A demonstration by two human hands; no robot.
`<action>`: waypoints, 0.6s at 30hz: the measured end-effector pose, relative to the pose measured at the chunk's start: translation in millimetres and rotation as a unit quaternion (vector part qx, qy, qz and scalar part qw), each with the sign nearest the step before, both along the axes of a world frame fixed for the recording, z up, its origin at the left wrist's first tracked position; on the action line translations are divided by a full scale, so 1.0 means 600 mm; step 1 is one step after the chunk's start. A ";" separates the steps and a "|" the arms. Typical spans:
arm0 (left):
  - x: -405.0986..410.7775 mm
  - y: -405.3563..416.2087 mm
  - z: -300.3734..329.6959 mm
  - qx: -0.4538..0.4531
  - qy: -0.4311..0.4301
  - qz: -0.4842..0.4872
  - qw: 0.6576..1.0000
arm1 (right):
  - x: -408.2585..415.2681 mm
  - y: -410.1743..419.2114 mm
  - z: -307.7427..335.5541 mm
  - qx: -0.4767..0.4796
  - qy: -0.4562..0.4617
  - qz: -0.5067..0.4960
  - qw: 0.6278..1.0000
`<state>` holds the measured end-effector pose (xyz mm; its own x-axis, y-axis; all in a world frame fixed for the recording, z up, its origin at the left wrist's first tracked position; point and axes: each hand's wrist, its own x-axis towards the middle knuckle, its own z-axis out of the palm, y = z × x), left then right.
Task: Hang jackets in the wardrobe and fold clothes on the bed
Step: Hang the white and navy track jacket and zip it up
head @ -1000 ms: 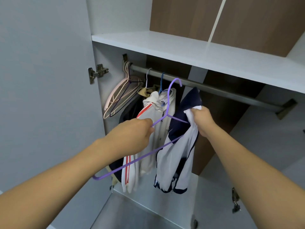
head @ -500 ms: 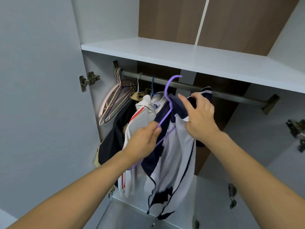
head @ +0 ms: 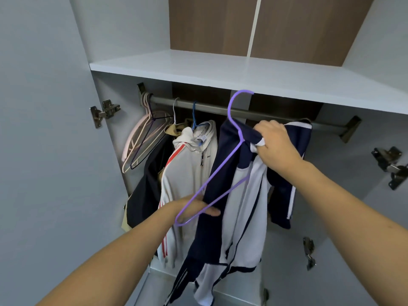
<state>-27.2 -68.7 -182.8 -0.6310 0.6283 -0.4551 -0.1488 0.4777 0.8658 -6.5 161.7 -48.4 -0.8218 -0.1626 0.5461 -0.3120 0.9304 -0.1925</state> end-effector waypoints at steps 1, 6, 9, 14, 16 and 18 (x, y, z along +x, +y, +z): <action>0.004 0.000 -0.016 -0.038 0.002 -0.012 0.999 | -0.003 0.008 0.003 0.005 0.008 -0.008 1.000; -0.001 -0.022 -0.058 0.051 0.038 0.169 0.984 | -0.008 0.036 0.011 0.083 0.005 -0.065 0.994; -0.033 -0.044 -0.024 0.041 0.121 0.224 0.966 | -0.005 0.046 -0.002 0.074 -0.001 -0.097 0.993; -0.083 -0.060 0.063 0.037 0.135 0.271 0.953 | -0.001 0.068 -0.013 0.087 -0.017 -0.132 0.987; -0.098 -0.060 0.094 0.037 0.136 0.281 0.949 | -0.003 0.072 -0.020 0.134 -0.034 -0.148 0.979; -0.100 -0.051 0.127 0.055 0.124 0.288 0.948 | -0.004 0.070 -0.030 0.117 -0.033 -0.176 0.977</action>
